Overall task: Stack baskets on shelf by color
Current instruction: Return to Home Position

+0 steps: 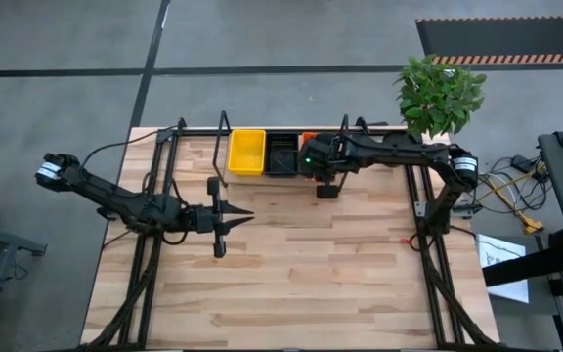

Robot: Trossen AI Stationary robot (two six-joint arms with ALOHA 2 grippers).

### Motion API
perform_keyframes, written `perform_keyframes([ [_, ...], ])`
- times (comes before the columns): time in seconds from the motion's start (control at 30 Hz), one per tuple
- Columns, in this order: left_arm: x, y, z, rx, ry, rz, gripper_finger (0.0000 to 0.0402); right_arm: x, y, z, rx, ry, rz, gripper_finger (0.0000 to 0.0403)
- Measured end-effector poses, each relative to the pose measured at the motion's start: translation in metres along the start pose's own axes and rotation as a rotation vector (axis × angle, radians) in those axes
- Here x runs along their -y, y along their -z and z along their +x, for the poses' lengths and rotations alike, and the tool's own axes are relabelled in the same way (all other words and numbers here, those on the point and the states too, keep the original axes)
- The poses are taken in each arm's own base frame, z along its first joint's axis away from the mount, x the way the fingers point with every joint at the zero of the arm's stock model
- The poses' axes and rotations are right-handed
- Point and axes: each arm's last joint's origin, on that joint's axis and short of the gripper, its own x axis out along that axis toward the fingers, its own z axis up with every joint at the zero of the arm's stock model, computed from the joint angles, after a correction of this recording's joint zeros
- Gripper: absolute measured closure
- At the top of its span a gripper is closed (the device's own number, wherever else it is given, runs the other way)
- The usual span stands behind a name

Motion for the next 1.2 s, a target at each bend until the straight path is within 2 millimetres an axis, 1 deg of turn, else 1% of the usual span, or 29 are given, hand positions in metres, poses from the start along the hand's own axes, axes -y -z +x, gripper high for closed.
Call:
perform_keyframes([
  [0.17, 0.0, 0.001, 0.0, -0.002, 0.001, 0.001, 0.0375, 0.0, -0.001, -0.011, 0.0, -0.002, 0.008, 0.0295],
  [0.23, 0.001, 0.002, 0.0, -0.007, 0.003, 0.004, 0.0375, -0.002, -0.003, -0.016, 0.02, -0.018, 0.024, 0.0295],
  [0.33, 0.001, 0.003, 0.0, -0.009, 0.004, 0.005, 0.0375, -0.011, -0.008, -0.019, 0.071, -0.077, 0.018, 0.0305],
  [0.43, 0.001, 0.003, -0.001, -0.008, 0.003, 0.006, 0.0375, -0.02, -0.018, -0.015, 0.122, -0.059, 0.007, 0.0324],
  [0.5, 0.001, 0.002, -0.001, -0.008, 0.004, 0.018, 0.0375, -0.024, -0.023, -0.009, 0.14, -0.019, -0.007, 0.0339],
  [0.6, 0.001, 0.002, -0.001, -0.006, 0.003, 0.02, 0.0375, -0.025, -0.032, -0.002, 0.18, 0.042, -0.015, 0.0363],
  [0.7, 0.001, 0.002, -0.001, -0.004, 0.002, 0.019, 0.0375, -0.023, -0.039, 0.006, 0.208, 0.066, -0.027, 0.0384],
  [0.83, 0.001, 0.005, -0.004, -0.047, 0.025, 0.027, 0.0375, -0.025, -0.042, 0.012, 0.22, 0.062, -0.032, 0.0393],
  [0.93, 0.003, 0.012, -0.011, -0.131, 0.095, 0.044, 0.0375, -0.044, -0.043, 0.006, 0.291, 0.019, -0.07, 0.0394],
  [1.03, 0.003, 0.016, -0.021, -0.175, 0.225, 0.043, 0.0375, -0.075, -0.04, -0.002, 0.4, -0.001, -0.114, 0.0394],
  [1.1, 0.004, 0.019, -0.028, -0.191, 0.324, 0.033, 0.0375, -0.093, -0.031, -0.005, 0.467, -0.015, -0.128, 0.0394],
  [1.2, 0.004, 0.021, -0.037, -0.176, 0.414, -0.014, 0.0375, -0.106, -0.013, -0.009, 0.566, -0.004, -0.12, 0.0394],
])
